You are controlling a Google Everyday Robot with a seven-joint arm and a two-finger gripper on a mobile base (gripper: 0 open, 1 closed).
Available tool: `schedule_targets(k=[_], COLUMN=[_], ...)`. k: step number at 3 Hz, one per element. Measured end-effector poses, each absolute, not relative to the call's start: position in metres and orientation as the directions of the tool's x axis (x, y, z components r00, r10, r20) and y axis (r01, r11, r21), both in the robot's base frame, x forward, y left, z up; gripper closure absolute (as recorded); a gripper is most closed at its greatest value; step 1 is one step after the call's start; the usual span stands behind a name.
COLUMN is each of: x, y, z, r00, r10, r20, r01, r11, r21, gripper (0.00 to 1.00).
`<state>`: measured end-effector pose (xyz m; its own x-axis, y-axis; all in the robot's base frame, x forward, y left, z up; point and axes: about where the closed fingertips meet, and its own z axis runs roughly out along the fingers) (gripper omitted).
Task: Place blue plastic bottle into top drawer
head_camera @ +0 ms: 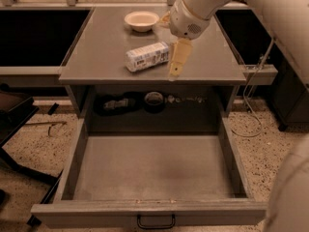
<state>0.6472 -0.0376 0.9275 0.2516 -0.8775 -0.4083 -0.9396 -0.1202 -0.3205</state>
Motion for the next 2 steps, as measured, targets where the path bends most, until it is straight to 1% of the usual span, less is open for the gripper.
schedule_targets(k=[1, 2], x=[0.6713, 0.6714], y=[0.0119, 0.0119], z=[0.9022, 0.9022], r00=[0.327, 0.327], r10=[-0.849, -0.849], r20=[-0.416, -0.416], r01=[-0.927, -0.927], r11=[-0.203, -0.203], r21=[-0.314, -0.315], gripper=[0.00, 0.00])
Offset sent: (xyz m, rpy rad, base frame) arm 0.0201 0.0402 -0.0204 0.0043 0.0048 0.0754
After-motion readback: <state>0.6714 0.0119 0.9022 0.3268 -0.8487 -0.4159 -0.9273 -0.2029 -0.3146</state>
